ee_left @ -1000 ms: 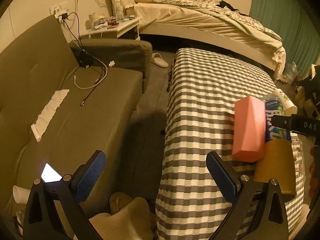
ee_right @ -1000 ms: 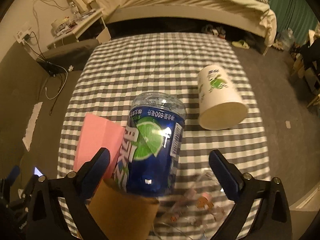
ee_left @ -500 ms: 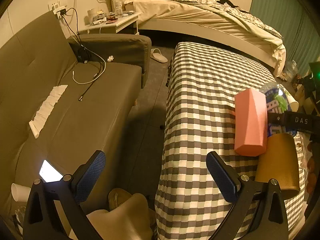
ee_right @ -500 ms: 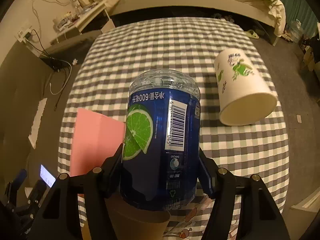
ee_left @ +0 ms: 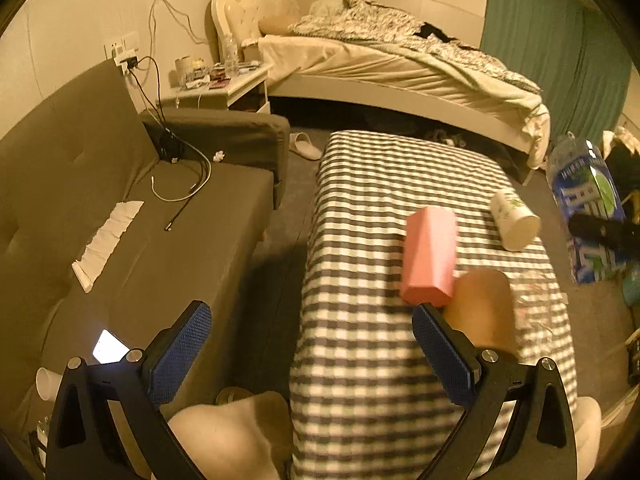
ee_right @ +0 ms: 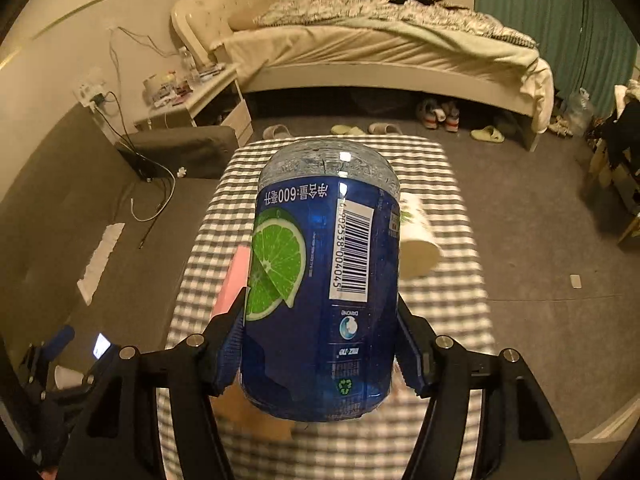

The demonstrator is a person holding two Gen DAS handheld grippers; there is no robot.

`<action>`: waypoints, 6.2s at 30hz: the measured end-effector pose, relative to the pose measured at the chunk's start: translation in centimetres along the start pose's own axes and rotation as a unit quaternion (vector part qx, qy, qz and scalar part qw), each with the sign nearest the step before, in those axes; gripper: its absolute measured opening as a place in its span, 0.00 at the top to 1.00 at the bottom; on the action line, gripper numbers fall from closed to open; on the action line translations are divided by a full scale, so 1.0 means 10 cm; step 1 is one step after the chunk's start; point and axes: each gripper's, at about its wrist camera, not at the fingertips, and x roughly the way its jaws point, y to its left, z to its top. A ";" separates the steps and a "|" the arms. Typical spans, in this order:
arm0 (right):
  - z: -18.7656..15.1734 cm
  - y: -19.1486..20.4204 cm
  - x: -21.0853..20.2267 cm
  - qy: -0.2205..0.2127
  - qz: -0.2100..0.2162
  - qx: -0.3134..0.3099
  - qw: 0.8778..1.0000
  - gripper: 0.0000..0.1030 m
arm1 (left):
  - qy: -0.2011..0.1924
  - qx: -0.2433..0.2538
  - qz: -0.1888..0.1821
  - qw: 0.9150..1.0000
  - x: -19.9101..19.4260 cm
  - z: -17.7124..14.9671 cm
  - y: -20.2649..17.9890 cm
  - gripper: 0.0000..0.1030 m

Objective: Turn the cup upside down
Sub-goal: 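Lift the blue bottle with the right gripper toward the left gripper, then close the left gripper on the bottle while the right gripper releases it, then rotate the held bottle with the left gripper so it stands on end, then lower the bottle onto the cloth standing and open the left gripper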

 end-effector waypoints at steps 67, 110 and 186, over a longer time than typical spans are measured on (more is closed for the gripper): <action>-1.56 -0.75 -0.61 -0.025 -0.080 0.020 0.996 0.04 | 0.069 0.050 -0.029 0.996 -0.27 -0.76 -0.85 0.00; -1.68 -1.66 -0.33 0.003 -0.060 0.115 0.992 0.04 | 0.181 0.099 -0.096 0.974 0.35 -0.46 -1.85 0.44; -1.88 -1.33 -0.33 0.025 -0.092 0.074 0.993 0.04 | -0.156 0.099 -0.160 0.970 0.15 -0.99 -1.76 0.30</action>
